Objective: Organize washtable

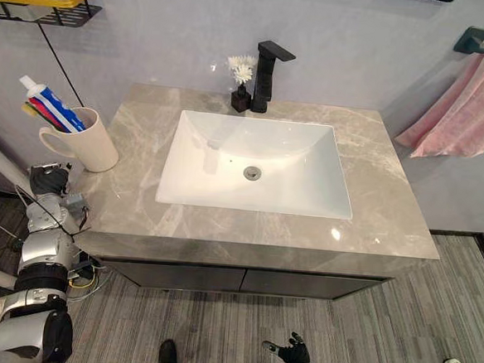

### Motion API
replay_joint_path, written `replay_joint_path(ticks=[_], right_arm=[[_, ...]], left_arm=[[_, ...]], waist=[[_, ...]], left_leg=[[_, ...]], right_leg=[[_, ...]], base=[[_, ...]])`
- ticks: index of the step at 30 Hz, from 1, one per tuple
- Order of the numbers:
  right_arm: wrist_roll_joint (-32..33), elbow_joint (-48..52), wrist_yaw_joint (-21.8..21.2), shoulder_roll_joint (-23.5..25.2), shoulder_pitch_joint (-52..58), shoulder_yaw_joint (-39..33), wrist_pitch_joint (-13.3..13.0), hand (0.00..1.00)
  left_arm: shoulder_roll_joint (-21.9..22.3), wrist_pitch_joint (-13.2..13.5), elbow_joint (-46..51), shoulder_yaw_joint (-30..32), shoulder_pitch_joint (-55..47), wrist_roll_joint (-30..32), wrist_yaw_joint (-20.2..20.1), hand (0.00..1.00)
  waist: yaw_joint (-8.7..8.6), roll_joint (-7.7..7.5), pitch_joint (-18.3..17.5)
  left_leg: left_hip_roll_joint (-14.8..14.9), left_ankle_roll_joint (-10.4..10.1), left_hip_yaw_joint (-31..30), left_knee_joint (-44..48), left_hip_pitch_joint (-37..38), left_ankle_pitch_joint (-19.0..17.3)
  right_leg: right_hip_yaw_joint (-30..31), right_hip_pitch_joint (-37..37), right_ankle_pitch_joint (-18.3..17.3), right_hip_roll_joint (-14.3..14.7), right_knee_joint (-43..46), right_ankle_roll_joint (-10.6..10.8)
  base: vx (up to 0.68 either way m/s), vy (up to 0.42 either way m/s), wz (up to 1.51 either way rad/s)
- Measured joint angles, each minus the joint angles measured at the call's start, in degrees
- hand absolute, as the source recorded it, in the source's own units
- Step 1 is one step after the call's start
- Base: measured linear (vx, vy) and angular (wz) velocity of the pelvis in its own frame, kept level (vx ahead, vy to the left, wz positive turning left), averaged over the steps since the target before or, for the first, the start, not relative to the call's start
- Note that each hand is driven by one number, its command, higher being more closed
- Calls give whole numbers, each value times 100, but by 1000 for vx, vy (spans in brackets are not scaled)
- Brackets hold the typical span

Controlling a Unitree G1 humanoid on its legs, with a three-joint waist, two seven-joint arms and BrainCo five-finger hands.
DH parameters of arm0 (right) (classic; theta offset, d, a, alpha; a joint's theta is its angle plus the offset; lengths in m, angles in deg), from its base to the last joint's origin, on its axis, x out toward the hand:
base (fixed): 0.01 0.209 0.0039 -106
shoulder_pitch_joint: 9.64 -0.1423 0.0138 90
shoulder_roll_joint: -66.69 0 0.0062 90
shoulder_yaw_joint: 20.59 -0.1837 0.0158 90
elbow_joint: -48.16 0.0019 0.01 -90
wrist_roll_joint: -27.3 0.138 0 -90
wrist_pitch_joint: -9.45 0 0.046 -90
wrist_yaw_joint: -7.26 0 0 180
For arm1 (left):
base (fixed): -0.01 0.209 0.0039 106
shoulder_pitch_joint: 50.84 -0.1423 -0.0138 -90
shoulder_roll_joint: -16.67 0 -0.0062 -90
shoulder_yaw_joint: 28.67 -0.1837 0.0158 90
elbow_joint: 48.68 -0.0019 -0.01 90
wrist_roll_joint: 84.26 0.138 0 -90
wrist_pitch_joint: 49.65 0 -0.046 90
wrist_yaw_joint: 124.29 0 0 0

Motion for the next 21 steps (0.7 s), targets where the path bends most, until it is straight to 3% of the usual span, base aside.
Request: replay_joint_path(ticks=[21], right_arm=[[39,-172,14,-79,-5,-8,-48,0]], left_arm=[[-80,-1,-520,-331,493,2,115,100]], waist=[[5,44,66]], left_leg=[[-11,4,-77,2,5,6]], right_leg=[[-10,-87,-114,-4,224,-31]], base=[[0,0,0]])
